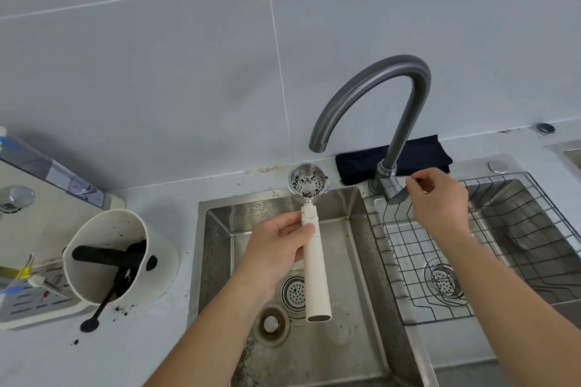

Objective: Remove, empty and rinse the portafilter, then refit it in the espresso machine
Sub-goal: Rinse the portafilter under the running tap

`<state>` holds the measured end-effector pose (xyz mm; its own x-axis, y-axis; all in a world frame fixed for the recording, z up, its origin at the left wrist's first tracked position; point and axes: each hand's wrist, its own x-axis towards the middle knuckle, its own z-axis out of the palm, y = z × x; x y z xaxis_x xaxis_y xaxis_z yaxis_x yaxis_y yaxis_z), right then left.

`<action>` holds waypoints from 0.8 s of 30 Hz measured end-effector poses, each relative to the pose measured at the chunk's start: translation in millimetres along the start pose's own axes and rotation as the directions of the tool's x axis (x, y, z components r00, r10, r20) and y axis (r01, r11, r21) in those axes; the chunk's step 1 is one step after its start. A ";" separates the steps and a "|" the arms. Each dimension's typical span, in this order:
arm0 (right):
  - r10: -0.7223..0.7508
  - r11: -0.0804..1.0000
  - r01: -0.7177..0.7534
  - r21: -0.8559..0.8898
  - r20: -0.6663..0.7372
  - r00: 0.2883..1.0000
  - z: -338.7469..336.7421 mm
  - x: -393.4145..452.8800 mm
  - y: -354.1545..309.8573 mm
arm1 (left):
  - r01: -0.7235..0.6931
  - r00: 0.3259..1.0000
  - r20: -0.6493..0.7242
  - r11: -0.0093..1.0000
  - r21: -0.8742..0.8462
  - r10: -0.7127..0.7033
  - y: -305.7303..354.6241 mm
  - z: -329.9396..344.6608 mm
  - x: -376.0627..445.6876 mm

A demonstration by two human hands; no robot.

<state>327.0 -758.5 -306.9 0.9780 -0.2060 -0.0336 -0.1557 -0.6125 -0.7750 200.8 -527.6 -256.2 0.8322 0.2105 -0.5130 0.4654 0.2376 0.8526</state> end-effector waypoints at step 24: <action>0.043 0.996 -0.042 0.080 -0.004 0.999 0.0 -5.9 4.9 | -0.030 0.999 0.034 1.000 0.007 0.030 2.4 1.7 5.7</action>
<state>320.5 -760.3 -310.5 0.9698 -0.2352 -0.0643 -0.1854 -0.5404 -0.8207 207.2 -527.4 -256.8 0.8556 0.1851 -0.4835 0.4423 0.2240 0.8684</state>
